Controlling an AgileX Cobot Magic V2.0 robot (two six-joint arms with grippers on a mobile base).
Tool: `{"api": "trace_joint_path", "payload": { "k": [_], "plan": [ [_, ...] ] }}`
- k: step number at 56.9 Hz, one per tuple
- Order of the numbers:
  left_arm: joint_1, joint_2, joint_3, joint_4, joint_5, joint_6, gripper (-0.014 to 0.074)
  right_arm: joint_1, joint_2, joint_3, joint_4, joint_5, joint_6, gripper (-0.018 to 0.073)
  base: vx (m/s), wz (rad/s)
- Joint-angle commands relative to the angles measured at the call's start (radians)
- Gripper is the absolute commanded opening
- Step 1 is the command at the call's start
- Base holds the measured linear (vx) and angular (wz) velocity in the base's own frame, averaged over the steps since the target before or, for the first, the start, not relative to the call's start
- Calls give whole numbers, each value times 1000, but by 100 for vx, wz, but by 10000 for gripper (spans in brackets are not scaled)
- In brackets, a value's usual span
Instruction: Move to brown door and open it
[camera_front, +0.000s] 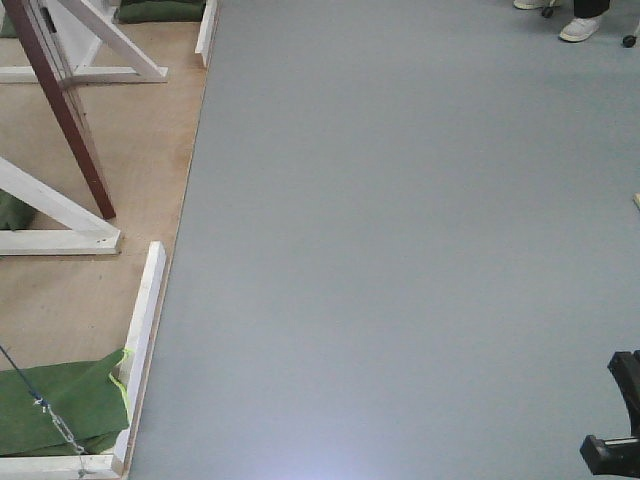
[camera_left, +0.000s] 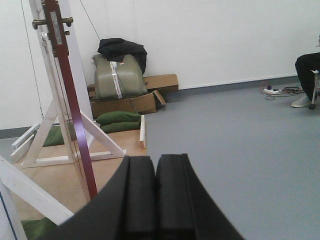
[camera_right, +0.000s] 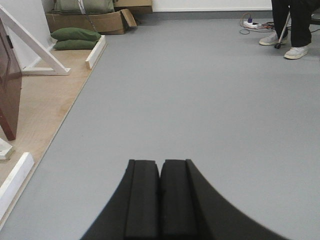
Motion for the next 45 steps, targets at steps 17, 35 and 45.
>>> {"api": "trace_joint_path", "payload": {
  "k": [17, 35, 45],
  "plan": [
    [-2, -14, -18, -10, -77, -2, 52, 2, -6, 4, -3, -77, -6, 0, 4, 4],
    [-2, -14, -18, -10, -77, -2, 52, 2, -6, 4, -3, -77, -6, 0, 14, 9],
    [-2, -14, -18, -10, -77, -2, 52, 2, -6, 4, -3, -77, -6, 0, 25, 5]
  ]
}}
